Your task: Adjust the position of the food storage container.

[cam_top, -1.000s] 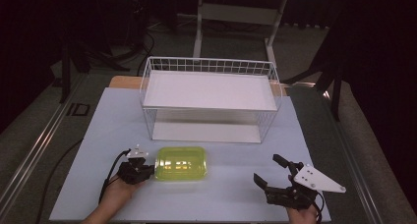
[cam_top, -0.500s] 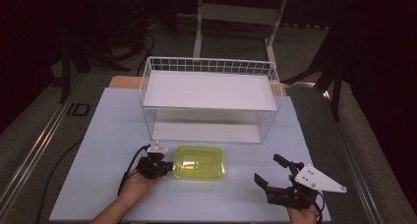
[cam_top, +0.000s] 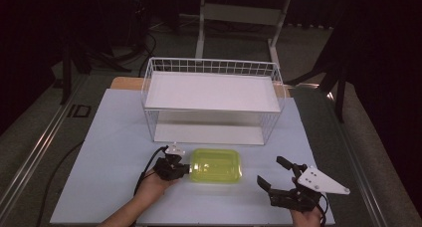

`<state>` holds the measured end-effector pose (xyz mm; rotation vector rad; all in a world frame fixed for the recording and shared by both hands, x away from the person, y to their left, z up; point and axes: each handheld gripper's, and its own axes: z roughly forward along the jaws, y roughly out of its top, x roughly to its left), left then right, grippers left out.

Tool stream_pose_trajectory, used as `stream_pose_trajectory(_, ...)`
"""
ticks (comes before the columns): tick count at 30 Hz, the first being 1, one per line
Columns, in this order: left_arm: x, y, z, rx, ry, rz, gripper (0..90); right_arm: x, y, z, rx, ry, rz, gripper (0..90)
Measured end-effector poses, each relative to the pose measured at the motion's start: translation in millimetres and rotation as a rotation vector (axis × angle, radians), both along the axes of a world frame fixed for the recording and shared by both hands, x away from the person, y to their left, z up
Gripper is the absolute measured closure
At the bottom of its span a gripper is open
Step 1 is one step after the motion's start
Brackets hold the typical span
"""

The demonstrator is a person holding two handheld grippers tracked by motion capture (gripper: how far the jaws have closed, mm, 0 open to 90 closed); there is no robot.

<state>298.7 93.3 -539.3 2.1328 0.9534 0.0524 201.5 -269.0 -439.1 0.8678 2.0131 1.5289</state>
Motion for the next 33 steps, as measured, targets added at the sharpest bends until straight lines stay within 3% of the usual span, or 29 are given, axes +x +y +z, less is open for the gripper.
stream_pose_trajectory(8, -0.5, -8.6, -0.2, 0.009, -0.001, -0.018, 90.0, 1.5, 0.0, -1.2, -0.014, -0.001, 0.003, 13.1)
stream_pose_trajectory(10, -1.4, -4.6, 0.9, 0.015, -0.008, -0.01, 90.0, 2.6, -0.3, -1.6, -0.031, -0.008, 0.004, 13.0)
stream_pose_trajectory(12, -6.2, 9.0, 6.3, -0.017, -0.014, 0.016, 89.9, 4.5, -1.0, -2.1, -0.034, 0.0, 0.013, 12.3)
stream_pose_trajectory(17, -19.6, 27.1, 20.3, -0.03, -0.066, 0.025, 77.5, 6.2, 0.5, -3.5, -0.03, 0.019, 0.024, 12.2)
stream_pose_trajectory(19, -24.8, 33.6, 27.3, -0.064, -0.073, 0.019, 64.8, 7.3, 2.3, -2.7, -0.007, 0.042, 0.058, 12.5)
stream_pose_trajectory(20, -27.9, 36.8, 31.9, -0.084, -0.082, 0.023, 50.7, 5.7, 5.1, -1.5, -0.019, 0.046, 0.06, 14.6)
stream_pose_trajectory(21, -30.7, 39.8, 36.3, -0.115, -0.087, 0.023, 43.3, 4.9, 6.2, -0.6, -0.023, 0.048, 0.07, 15.1)
stream_pose_trajectory(22, -32.8, 43.3, 40.4, -0.153, -0.082, 0.005, 43.3, 4.9, 6.2, -0.6, -0.023, 0.048, 0.07, 15.1)
stream_pose_trajectory(23, -36.9, 47.7, 47.2, -0.209, -0.096, 0.005, 33.0, 4.0, 7.1, 0.5, -0.024, 0.055, 0.078, 15.1)
stream_pose_trajectory(24, -39.0, 48.8, 50.7, -0.218, -0.11, 0.015, 20.5, 3.1, 7.7, 1.9, -0.027, 0.048, 0.086, 15.1)
stream_pose_trajectory(26, -41.9, 49.8, 57.8, -0.239, -0.107, 0.012, 7.6, 1.1, 8.5, 3.5, -0.043, 0.031, 0.061, 14.9)
stream_pose_trajectory(29, -45.1, 50.8, 67.5, -0.269, -0.126, 0.005, 2.0, -1.4, 7.6, 5.8, -0.05, -0.004, 0.022, 15.7)
stream_pose_trajectory(31, -45.5, 49.2, 72.0, -0.276, -0.145, -0.001, 2.0, 0.0, 6.1, 8.5, -0.062, 0.007, 0.033, 15.9)
stream_pose_trajectory(32, -45.3, 47.7, 73.8, -0.273, -0.161, -0.011, 2.0, -0.7, 4.8, 8.6, -0.046, -0.014, 0.014, 18.1)
stream_pose_trajectory(33, -44.9, 45.8, 75.3, -0.276, -0.175, -0.021, 2.0, -1.1, 4.3, 9.5, -0.034, -0.002, 0.002, 19.2)
